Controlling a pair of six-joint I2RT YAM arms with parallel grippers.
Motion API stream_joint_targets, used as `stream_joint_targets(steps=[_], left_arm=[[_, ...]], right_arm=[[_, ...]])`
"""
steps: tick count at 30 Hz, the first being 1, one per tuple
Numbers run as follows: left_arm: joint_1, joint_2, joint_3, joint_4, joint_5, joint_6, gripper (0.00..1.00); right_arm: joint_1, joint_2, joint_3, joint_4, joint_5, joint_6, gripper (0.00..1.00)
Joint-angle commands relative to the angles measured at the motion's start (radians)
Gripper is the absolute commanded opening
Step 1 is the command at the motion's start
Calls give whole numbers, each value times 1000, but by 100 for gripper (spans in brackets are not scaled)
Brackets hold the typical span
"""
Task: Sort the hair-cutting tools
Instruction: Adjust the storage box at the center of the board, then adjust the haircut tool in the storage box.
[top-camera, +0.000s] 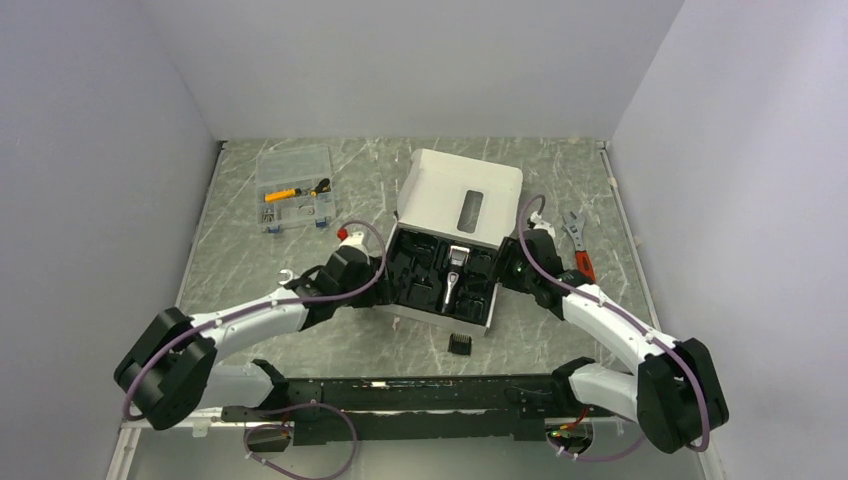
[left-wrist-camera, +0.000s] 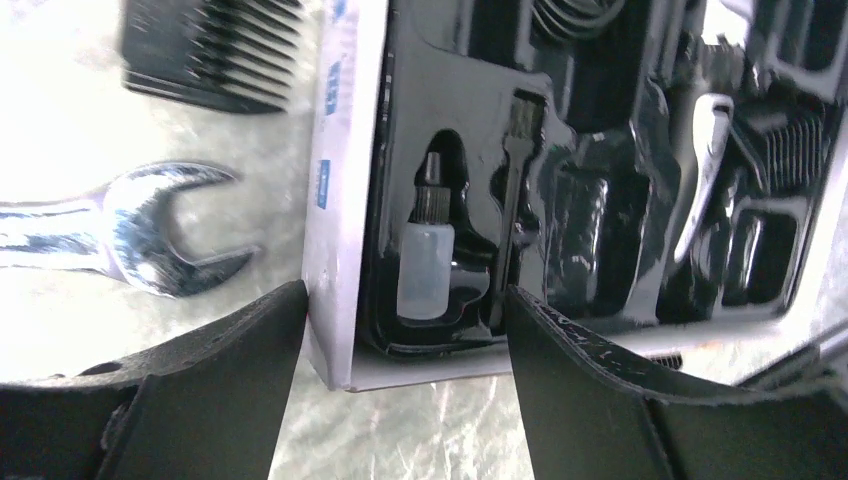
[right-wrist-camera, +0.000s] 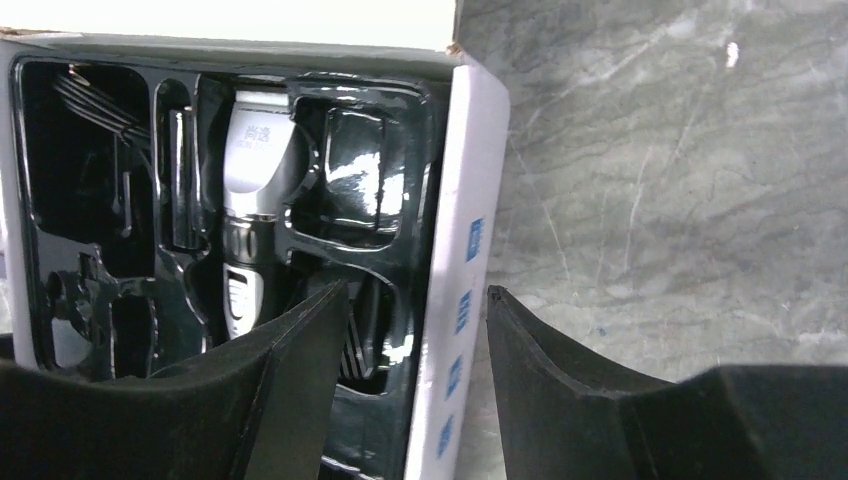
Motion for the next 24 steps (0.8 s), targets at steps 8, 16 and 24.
stream_joint_targets(steps=[8, 16, 24], left_arm=[[-91, -88, -76, 109, 6, 25, 76], [-92, -199, -125, 27, -139, -4, 78], [-92, -250, -171, 26, -191, -29, 78]], right_arm=[[-1, 68, 146, -35, -25, -104, 55], [95, -13, 263, -199, 30, -189, 55], [258, 179, 412, -346, 173, -152, 56]])
